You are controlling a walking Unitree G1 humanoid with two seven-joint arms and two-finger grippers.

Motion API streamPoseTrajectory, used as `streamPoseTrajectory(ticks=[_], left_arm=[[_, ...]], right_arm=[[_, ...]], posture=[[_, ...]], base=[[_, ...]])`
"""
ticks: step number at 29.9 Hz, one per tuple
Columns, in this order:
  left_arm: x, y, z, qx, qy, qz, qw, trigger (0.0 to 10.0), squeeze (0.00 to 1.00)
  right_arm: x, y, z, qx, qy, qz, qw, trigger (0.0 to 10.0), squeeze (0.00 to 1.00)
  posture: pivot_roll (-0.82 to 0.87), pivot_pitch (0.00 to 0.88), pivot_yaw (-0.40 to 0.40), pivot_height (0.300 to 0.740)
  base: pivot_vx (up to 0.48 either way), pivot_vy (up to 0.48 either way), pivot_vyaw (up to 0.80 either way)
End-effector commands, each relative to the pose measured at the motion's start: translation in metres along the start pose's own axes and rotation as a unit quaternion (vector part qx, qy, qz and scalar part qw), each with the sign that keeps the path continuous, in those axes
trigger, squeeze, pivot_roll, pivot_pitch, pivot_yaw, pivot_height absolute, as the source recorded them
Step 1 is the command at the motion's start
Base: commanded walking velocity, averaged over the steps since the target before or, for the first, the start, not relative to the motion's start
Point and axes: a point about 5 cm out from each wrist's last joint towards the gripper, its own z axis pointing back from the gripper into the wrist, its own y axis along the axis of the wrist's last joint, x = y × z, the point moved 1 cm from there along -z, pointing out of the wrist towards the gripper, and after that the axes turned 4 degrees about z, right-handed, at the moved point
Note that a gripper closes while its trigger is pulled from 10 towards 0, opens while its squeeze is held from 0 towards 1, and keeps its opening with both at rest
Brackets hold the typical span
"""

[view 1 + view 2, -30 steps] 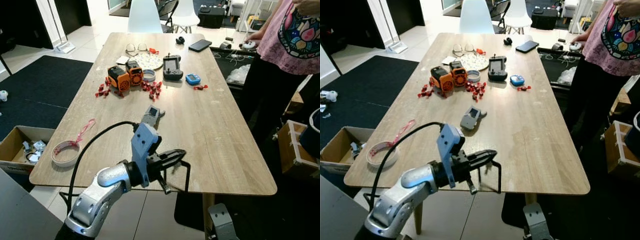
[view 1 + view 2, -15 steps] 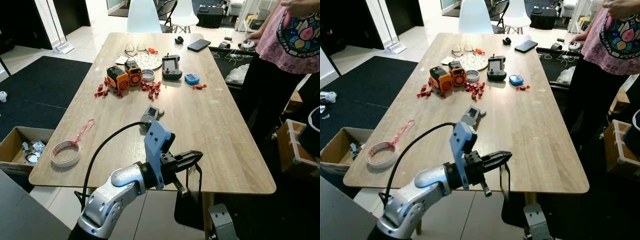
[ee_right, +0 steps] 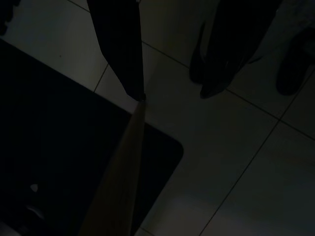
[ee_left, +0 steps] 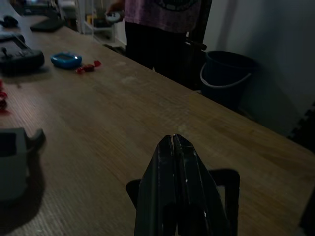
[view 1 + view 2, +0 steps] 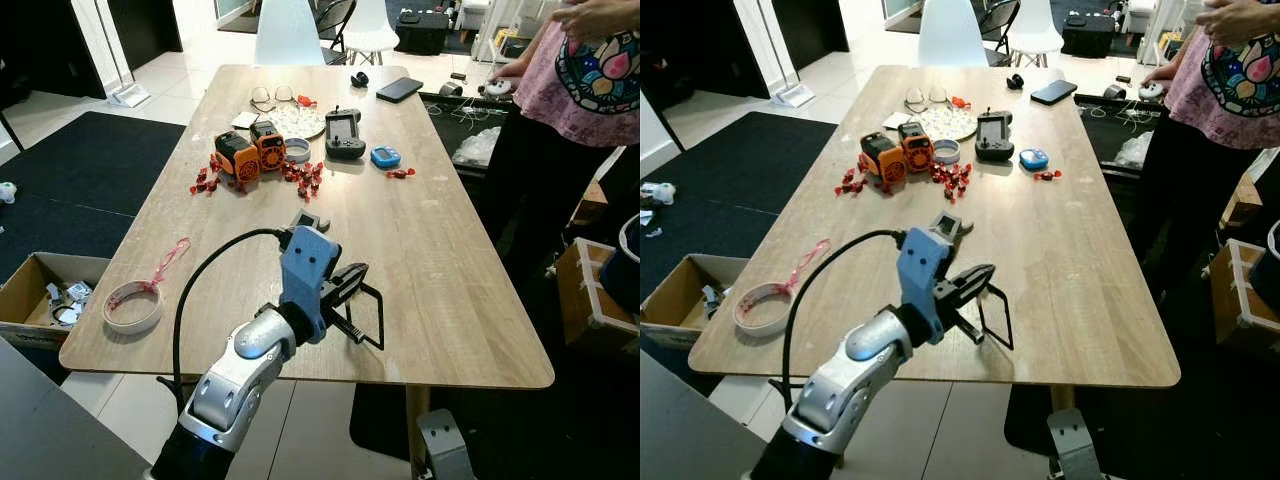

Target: Hang keys on a hook

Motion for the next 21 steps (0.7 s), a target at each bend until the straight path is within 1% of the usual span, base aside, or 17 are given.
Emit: streamPoseTrajectory(ticks=[1, 2, 5, 7, 8, 11, 17, 19, 21], left_arm=[[-0.002, -0.014, 0.001, -0.024, -0.002, -0.025, 0.999, 10.0, 0.00], [-0.002, -0.015, 0.000, -0.023, -0.002, -0.036, 0.999, 10.0, 0.00], [-0.002, -0.016, 0.000, -0.022, -0.004, -0.045, 0.999, 10.0, 0.00], [-0.003, -0.018, 0.000, -0.017, -0.007, -0.065, 0.998, 10.0, 0.00], [-0.003, -0.018, 0.000, -0.017, -0.007, -0.065, 0.998, 10.0, 0.00], [-0.011, -0.018, 0.002, -0.009, -0.012, -0.090, 0.996, 10.0, 0.00], [-0.017, -0.017, 0.004, -0.002, -0.013, -0.093, 0.996, 10.0, 0.00], [-0.026, -0.016, 0.007, 0.007, -0.009, -0.115, 0.993, 10.0, 0.00], [-0.031, -0.015, 0.009, 0.010, -0.011, -0.135, 0.991, 10.0, 0.00]], right_arm=[[-0.001, -0.007, 0.002, -0.015, -0.001, -0.004, 1.000, 10.0, 0.00], [-0.001, -0.007, 0.002, -0.015, -0.001, -0.004, 1.000, 10.0, 0.00], [0.000, -0.007, 0.002, -0.015, -0.001, -0.004, 1.000, 10.0, 0.00], [0.000, -0.007, 0.002, -0.015, -0.003, -0.005, 1.000, 10.0, 0.00], [0.000, -0.007, 0.002, -0.015, -0.003, -0.005, 1.000, 10.0, 0.00], [0.001, -0.007, 0.002, -0.015, -0.005, -0.006, 1.000, 10.0, 0.00], [0.002, -0.007, 0.002, -0.015, -0.006, -0.006, 1.000, 10.0, 0.00], [0.002, -0.007, 0.002, -0.014, -0.005, -0.006, 1.000, 10.0, 0.00], [0.002, -0.006, 0.002, -0.012, -0.005, -0.005, 1.000, 10.0, 0.00]], posture=[[0.02, 0.080, 0.014, 0.740], [0.02, 0.079, 0.015, 0.740], [0.02, 0.079, 0.015, 0.740], [0.01, 0.077, 0.020, 0.740], [0.01, 0.077, 0.020, 0.740], [0.01, 0.078, 0.018, 0.740], [0.01, 0.081, 0.018, 0.740], [0.02, 0.085, 0.014, 0.740], [0.02, 0.086, 0.014, 0.740]], base=[[0.000, 0.000, 0.00], [0.000, 0.000, 0.00], [0.000, 0.000, 0.00], [0.000, 0.000, 0.00], [0.000, 0.000, 0.00], [0.000, 0.000, 0.00], [0.000, 0.000, 0.00], [0.000, 0.000, 0.00], [0.000, 0.000, 0.00]])
